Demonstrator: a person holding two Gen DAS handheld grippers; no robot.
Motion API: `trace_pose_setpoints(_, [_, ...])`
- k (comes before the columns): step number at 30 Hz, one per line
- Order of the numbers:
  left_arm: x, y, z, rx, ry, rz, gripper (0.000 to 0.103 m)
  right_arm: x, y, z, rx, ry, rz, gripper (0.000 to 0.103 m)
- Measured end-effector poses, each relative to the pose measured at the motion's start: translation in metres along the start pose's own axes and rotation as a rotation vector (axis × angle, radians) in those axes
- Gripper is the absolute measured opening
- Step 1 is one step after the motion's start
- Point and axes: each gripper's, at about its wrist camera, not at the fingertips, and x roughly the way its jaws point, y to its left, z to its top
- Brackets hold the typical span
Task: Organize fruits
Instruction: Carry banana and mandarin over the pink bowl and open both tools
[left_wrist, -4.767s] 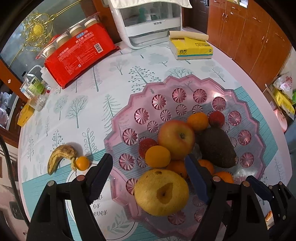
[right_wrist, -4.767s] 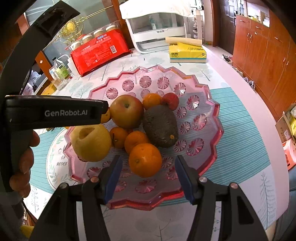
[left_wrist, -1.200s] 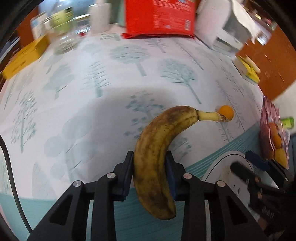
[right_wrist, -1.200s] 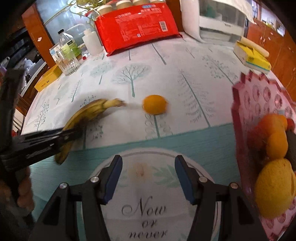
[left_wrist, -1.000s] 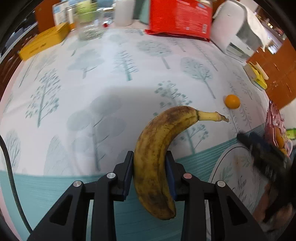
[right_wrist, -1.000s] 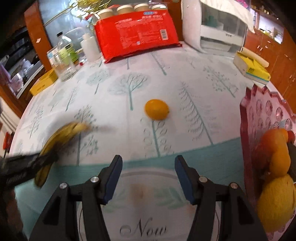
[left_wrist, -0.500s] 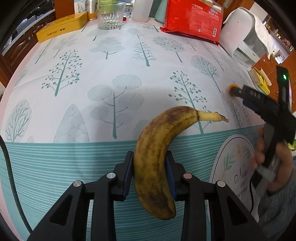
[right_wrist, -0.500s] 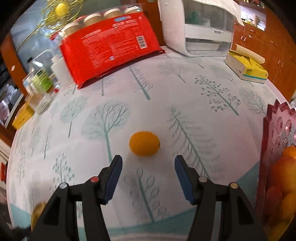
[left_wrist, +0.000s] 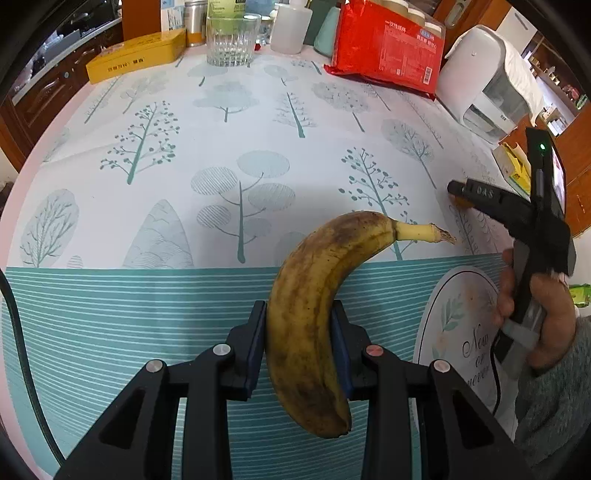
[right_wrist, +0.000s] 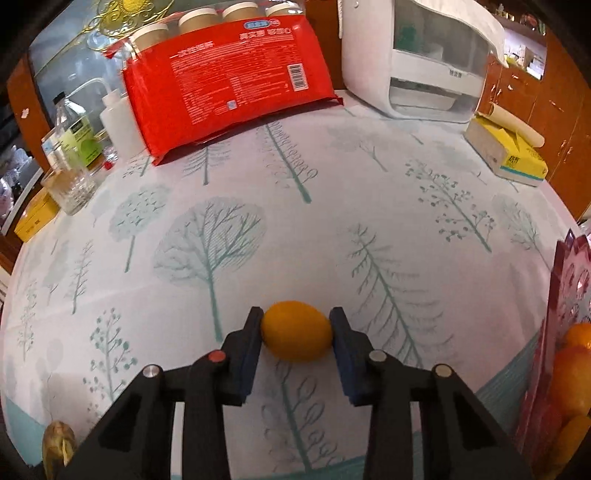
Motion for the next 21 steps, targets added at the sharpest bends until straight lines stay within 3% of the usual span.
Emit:
trace_pose_setpoints(12, [-0.047,-0.038,-0.002,0.070,-0.075,-0.034,0.031,-0.104,0.003,-0.049,-0.060,-0.034,0.174,0.037])
trace_pose_setpoints(21, [-0.100,-0.127,0.002,0.185,-0.167,-0.138,0.031,-0.197,-0.057,-0.064,-0.069,-0.126,0.198,0.037])
